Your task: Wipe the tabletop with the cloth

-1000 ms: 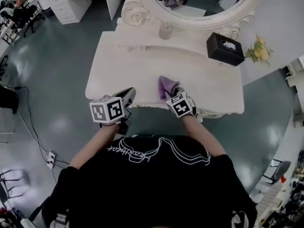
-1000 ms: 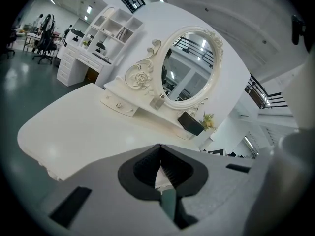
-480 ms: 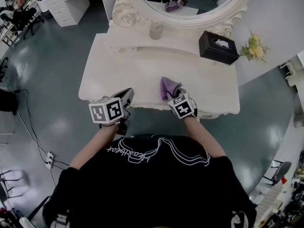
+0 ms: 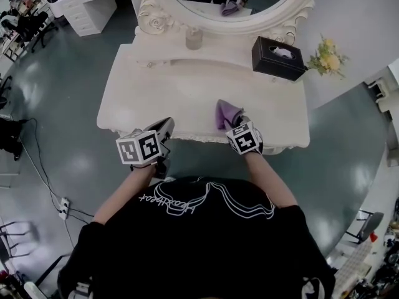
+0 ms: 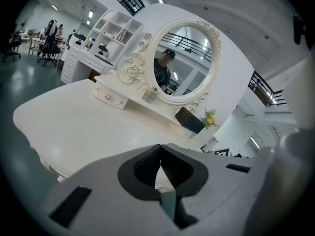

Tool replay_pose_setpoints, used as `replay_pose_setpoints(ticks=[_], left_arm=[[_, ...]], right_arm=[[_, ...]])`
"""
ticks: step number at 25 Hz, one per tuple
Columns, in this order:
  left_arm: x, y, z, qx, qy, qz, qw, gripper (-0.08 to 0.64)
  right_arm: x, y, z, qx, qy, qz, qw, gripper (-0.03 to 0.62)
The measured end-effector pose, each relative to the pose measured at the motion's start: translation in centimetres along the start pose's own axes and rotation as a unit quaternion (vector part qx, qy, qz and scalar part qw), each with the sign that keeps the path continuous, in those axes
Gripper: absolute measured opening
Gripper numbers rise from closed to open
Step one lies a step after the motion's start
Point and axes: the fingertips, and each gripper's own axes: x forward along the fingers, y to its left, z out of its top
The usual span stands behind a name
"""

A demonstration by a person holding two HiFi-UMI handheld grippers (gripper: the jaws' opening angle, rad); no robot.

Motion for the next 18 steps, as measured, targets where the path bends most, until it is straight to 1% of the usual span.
replay_pose_setpoints(ticks=[4, 11, 18], left_arm=[[0.4, -1.4, -0.9, -0.001, 0.002, 0.003, 1.0, 0.005], [1.9, -4.3, -2.7, 0.002, 0.009, -0.003, 0.9999, 0.005], [3.5, -6.9, -4.6, 0.01, 0.025, -0.011, 0.9996, 0.005]], right_arm=[[-0.9, -1.5, -1.4, 0.008, -0.001, -0.007, 1.0, 0.049], [-3.2, -4.3, -4.0, 0.027, 0.002, -0.02, 0.999, 0.049], [-5.5, -7.4, -7.1, 0.048, 0.005, -0.04, 0.998, 0.049]])
